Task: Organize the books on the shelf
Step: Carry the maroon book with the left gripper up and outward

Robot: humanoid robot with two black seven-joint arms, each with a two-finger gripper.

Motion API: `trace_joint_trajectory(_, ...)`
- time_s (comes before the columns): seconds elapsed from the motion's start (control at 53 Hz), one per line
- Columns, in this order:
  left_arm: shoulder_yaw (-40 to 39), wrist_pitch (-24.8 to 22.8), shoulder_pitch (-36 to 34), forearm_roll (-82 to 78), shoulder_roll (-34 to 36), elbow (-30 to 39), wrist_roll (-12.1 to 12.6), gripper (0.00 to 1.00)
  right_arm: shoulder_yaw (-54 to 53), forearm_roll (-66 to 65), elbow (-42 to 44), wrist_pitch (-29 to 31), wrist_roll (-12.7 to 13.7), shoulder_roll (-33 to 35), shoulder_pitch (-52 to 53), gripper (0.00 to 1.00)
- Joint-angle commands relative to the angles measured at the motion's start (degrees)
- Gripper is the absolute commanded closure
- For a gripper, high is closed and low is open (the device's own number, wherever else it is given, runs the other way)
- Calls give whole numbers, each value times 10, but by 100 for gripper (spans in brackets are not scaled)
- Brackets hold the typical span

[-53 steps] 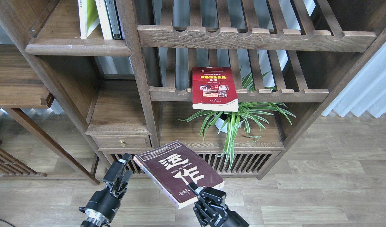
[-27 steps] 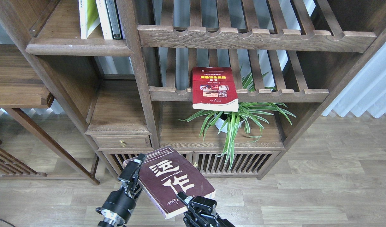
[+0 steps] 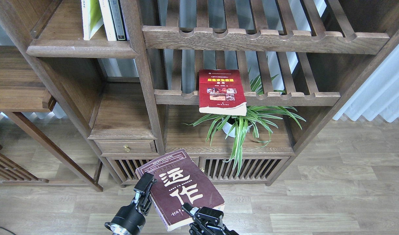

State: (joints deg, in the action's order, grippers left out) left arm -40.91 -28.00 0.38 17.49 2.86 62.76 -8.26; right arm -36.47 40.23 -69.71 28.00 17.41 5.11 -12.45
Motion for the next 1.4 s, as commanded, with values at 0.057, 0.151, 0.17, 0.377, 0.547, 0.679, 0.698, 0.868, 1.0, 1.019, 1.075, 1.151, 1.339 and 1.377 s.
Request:
trace_joint_trajectory(0.057,-2,0,1,-2,7,1,4,95,-3,-10,-1,0,-1,2,-4,76)
trace_joint_trajectory(0.151,-10,0,3,-2,22,3,7,95,-8,-38,-1,0,-2,2,1,48)
trace_joint_trajectory(0.17,-12,0,5,-2,32,5,7,95,-10,-54,-1,0,-2,3,2,38)
trace_joint_trajectory(0.377,-46,0,27,-11,98,32,14,95,-28,-129,-1,0,-5,17,-2,7)
trace_joint_trajectory(0.547,-88,0,69,-39,166,71,14,95,-41,-131,3,0,-6,21,-1,3)
trace_joint_trajectory(0.679,-164,0,117,-103,214,122,14,95,-51,-132,5,0,-6,21,1,3)
trace_joint_trajectory(0.698,-174,0,129,-112,218,136,15,95,-51,-132,5,0,-6,21,1,3)
trace_joint_trajectory(0.868,-267,0,196,-198,237,165,34,95,-52,-132,5,0,-6,21,-2,3)
trace_joint_trajectory(1.0,-350,0,219,-219,241,165,63,95,-51,-132,6,0,-6,21,-4,3)
trace_joint_trajectory(1.019,-356,0,220,-221,241,165,66,95,-51,-132,6,0,-6,21,-4,3)
trace_joint_trajectory(1.075,-401,0,222,-236,236,165,80,95,-51,-133,7,0,-6,20,-3,3)
trace_joint_trajectory(1.151,-452,0,219,-237,232,165,83,95,-51,-134,9,0,-6,19,-3,3)
trace_joint_trajectory(1.339,-539,0,212,-235,239,166,83,96,-50,-151,15,0,-6,14,-2,3)
trace_joint_trajectory(1.377,-545,0,212,-235,241,166,82,96,-49,-156,19,0,-6,12,-1,3)
